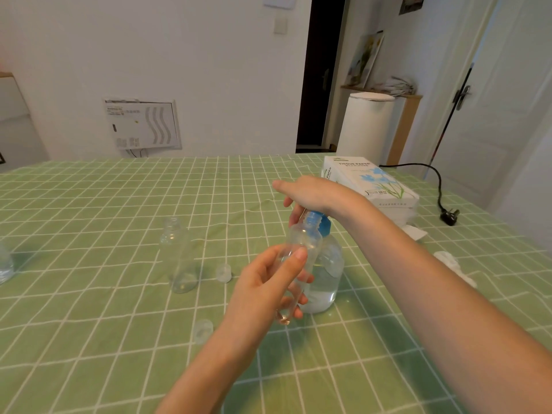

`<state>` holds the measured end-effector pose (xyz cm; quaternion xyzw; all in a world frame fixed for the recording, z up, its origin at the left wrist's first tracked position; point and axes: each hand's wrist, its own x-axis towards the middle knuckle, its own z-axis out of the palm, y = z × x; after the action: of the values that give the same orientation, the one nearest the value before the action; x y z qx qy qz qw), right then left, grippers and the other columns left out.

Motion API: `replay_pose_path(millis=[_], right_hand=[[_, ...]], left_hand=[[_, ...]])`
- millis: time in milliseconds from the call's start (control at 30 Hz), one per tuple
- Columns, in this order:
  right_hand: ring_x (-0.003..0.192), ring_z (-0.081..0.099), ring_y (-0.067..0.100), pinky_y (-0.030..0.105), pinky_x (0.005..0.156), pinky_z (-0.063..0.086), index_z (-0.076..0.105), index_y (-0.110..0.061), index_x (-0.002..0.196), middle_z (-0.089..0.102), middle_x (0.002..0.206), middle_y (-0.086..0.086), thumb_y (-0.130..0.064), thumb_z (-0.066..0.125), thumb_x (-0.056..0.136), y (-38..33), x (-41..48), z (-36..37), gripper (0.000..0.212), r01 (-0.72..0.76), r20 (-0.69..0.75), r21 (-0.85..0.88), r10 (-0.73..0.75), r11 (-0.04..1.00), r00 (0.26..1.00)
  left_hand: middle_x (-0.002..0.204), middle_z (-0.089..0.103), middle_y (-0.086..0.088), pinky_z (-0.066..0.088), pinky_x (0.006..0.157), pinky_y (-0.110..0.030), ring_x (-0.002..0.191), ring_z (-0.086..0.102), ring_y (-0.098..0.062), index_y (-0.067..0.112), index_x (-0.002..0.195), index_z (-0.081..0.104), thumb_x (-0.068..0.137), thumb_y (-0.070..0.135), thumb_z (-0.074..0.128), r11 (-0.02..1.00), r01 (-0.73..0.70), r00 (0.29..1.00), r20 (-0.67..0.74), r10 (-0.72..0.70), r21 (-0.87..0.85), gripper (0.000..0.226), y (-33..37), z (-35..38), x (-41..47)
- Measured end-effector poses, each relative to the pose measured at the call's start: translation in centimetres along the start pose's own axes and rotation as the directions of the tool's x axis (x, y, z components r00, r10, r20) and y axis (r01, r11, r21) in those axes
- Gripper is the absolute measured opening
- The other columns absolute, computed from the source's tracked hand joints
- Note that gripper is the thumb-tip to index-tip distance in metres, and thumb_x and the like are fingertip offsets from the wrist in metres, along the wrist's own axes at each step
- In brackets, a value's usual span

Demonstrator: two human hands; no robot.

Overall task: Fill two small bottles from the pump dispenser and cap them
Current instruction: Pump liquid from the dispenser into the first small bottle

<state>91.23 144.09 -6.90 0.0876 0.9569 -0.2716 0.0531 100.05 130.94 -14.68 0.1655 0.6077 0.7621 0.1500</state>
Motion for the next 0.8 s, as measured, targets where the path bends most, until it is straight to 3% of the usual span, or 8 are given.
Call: replay_pose_path(millis=[167,367,533,800], right_hand=[[0.102,0.061,0.028,0.033,0.072,0.037,0.059,-0.008,0.118,0.066,0.111,0.012,-0.052,0.031,0.097,-0.1,0.0,-0.1,0.057,0.002,0.005,-0.013,-0.002,1.000,1.000],[0.077,0.061,0.024,0.029,0.062,0.044,0.055,-0.006,0.116,0.070,0.099,0.013,-0.053,0.034,0.096,-0.7,0.2,-1.1,0.055,0.035,-0.015,-0.020,-0.035,0.999,0.999],[0.085,0.063,0.024,0.032,0.068,0.045,0.056,-0.013,0.107,0.064,0.095,0.005,-0.055,0.034,0.095,-0.5,0.4,-0.9,0.049,0.014,0.019,0.013,-0.014,1.000,1.000],[0.110,0.057,0.029,0.036,0.083,0.041,0.057,-0.009,0.123,0.062,0.124,0.012,-0.056,0.036,0.095,0.0,0.4,0.2,0.059,-0.006,0.026,-0.025,0.007,1.000,1.000]], left_hand=[[0.070,0.065,0.001,0.044,0.044,-0.018,0.047,0.053,-0.008,0.018,0.102,0.066,0.065,0.045,0.061,1.000,0.002,1.000,-0.002,-0.002,-0.003,0.047,0.1,0.0,0.0],[0.070,0.067,0.004,0.046,0.046,-0.019,0.050,0.054,-0.009,0.019,0.103,0.065,0.063,0.047,0.062,1.000,-0.024,1.000,-0.011,0.024,-0.011,0.050,0.5,0.2,0.3],[0.069,0.067,0.005,0.045,0.046,-0.018,0.050,0.055,-0.008,0.020,0.104,0.065,0.063,0.048,0.062,1.000,-0.026,1.000,-0.010,0.026,-0.005,0.050,0.5,0.1,0.3],[0.070,0.065,0.001,0.044,0.045,-0.018,0.048,0.054,-0.009,0.020,0.101,0.067,0.064,0.047,0.061,1.000,-0.002,1.000,-0.004,0.002,0.008,0.046,0.1,-0.2,-0.1]])
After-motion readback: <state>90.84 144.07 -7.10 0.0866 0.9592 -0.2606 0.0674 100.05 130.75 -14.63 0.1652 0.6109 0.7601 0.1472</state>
